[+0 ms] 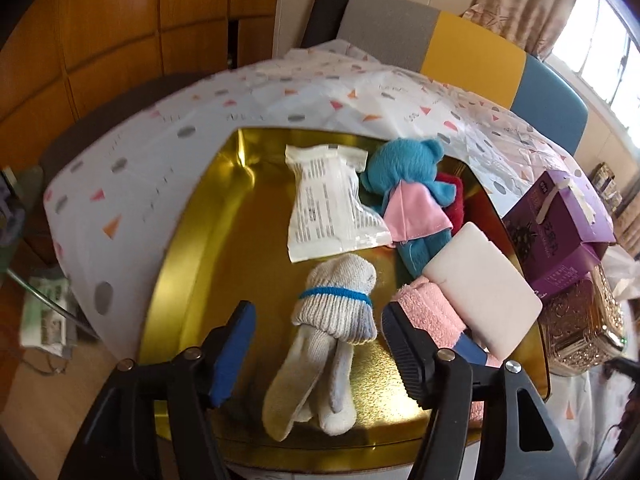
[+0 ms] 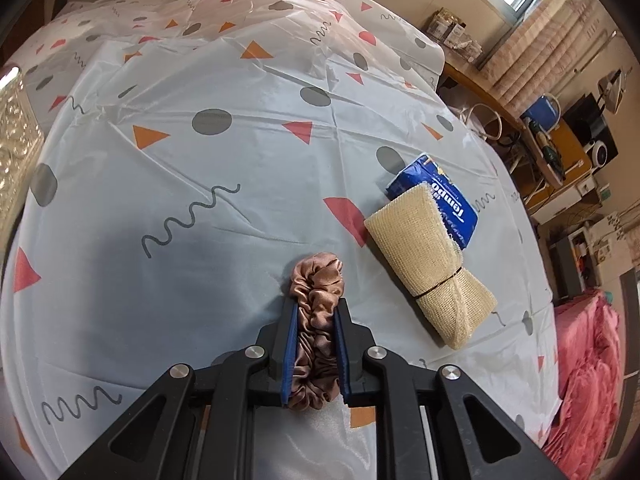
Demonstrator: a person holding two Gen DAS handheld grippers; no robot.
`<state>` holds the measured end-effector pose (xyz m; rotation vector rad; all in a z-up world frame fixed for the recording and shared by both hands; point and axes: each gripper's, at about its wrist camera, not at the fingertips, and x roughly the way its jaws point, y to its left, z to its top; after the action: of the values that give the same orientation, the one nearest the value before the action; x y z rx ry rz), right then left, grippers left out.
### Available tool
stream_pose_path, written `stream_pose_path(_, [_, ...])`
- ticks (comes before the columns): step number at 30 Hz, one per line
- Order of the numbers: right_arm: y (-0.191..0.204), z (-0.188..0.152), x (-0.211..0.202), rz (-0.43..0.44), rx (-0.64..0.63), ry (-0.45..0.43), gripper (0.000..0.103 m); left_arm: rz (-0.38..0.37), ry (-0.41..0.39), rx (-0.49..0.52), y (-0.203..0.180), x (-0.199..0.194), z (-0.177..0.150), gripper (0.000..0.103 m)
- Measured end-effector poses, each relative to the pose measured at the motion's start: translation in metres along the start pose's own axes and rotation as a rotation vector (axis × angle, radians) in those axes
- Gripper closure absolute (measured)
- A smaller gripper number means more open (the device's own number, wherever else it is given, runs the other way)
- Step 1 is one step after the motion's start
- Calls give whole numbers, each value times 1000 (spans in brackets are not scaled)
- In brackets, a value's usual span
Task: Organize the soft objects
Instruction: 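Carry the white knit glove into the gold tray and open the left gripper, then carry the brown satin scrunchie into the gold tray and open the right gripper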
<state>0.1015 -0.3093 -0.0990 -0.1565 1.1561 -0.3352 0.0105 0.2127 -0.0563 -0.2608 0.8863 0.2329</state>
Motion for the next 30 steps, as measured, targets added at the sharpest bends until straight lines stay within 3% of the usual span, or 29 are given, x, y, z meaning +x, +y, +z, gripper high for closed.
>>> stream_pose_path(3, [2, 1, -4, 104, 15, -8, 87, 4, -26, 11, -1, -8, -1, 30])
stream_pose_path(7, [10, 0, -6, 111, -7, -9, 87, 11, -63, 33, -6, -18, 0, 30])
stream_pose_path(15, [-3, 1, -3, 179, 98, 20, 87, -3, -122, 60, -11, -37, -1, 27])
stream_pose_path(23, [-1, 0, -10, 239, 110, 44, 87, -15, -125, 70, -10, -40, -4, 27])
stream_pose_path(30, [-17, 18, -86, 265, 183, -181, 87, -10, -119, 54, -3, -37, -5, 27])
